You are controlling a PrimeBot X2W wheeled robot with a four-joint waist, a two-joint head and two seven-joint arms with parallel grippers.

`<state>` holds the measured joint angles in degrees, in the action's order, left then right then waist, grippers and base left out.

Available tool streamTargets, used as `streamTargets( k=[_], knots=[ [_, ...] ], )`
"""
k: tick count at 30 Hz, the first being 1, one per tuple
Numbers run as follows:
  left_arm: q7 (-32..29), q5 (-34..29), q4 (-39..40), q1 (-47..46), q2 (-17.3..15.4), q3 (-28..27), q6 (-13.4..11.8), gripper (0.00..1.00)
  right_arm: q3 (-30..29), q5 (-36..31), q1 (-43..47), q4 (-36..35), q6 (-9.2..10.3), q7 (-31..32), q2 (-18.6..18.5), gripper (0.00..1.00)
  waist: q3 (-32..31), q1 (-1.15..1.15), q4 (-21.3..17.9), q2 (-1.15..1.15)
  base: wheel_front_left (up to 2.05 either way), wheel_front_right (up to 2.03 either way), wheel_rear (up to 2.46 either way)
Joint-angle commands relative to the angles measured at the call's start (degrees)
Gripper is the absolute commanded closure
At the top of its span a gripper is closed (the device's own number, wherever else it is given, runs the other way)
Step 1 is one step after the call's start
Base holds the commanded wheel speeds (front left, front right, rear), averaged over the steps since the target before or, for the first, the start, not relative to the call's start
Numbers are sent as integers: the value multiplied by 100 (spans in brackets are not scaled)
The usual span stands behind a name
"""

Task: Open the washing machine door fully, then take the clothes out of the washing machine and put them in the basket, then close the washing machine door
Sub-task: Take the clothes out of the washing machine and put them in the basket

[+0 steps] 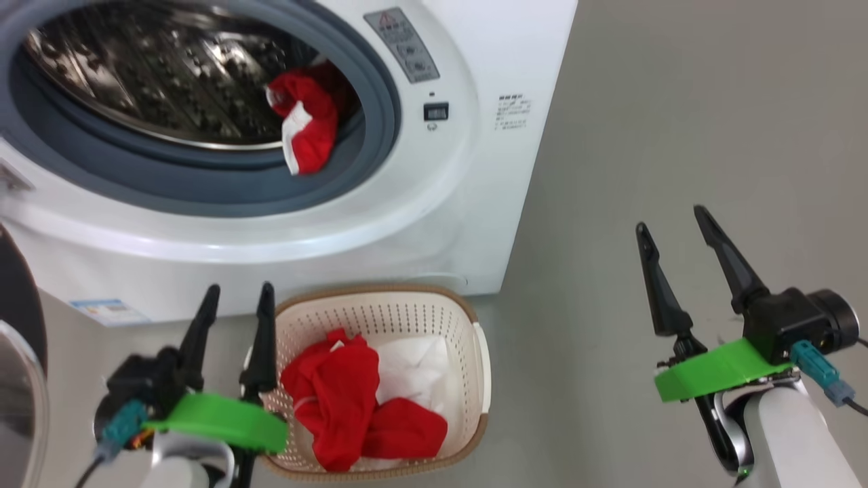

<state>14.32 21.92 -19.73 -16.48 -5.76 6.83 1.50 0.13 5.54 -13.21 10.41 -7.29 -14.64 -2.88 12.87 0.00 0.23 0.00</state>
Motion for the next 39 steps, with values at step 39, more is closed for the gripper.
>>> streamTargets(
  k=[39],
  knots=[
    [68,-560,1445,2037,-54,-1012,193,0,-43,-95,1133,-184,-20,-36,1,0,-1466,0,-458,0,0,0,0]
  ],
)
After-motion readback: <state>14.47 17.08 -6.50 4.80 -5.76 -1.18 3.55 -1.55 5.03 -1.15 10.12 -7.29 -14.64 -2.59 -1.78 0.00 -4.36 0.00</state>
